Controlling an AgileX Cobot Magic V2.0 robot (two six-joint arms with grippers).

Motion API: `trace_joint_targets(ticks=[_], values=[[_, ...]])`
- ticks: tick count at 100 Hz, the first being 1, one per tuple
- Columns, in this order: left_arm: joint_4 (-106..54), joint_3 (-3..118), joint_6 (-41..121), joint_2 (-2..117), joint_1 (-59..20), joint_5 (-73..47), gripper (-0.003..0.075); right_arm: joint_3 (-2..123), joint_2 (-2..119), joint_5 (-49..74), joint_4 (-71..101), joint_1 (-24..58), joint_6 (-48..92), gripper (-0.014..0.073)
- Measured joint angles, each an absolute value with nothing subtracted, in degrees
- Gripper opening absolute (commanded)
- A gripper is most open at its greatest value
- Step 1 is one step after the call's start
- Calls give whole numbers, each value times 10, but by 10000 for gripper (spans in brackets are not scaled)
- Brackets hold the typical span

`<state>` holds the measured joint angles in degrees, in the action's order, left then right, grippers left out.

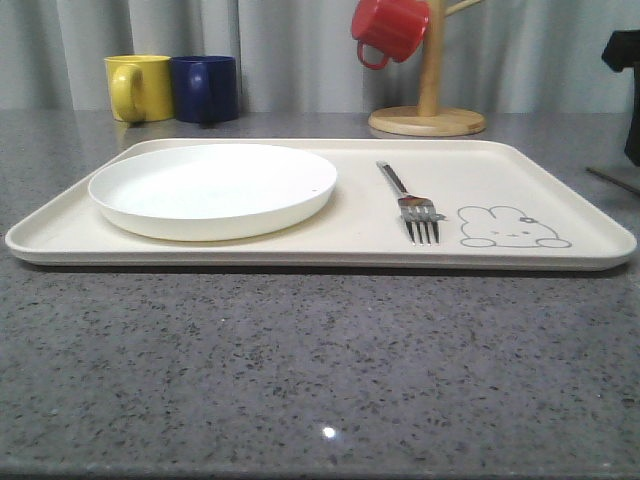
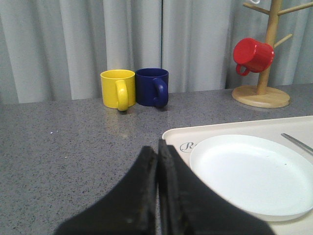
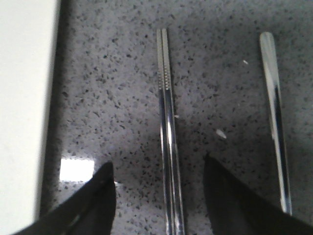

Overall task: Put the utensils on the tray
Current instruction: 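Move the right gripper down over the silver chopsticks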

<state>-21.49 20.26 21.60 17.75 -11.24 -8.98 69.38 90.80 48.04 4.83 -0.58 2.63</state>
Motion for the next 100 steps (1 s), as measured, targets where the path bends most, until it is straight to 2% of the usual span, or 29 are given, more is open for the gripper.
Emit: trace_joint_targets(ticks=[30,39,55,61,100], values=[[-215,203,216,177,-112,-90,-17,693,949,469,49,-6,30,392],[-215,203,216,177,-112,-90,-17,693,950,467,49,-6,31,272],[-215,203,216,177,-112,-90,-17,693,950,467,49,-6,31,-8],[-215,203,216,177,-112,-90,-17,694,950,471,49,-6,31,-53],[-215,203,216,177,-112,-90,-17,733,905,536,77,9,13,-55]])
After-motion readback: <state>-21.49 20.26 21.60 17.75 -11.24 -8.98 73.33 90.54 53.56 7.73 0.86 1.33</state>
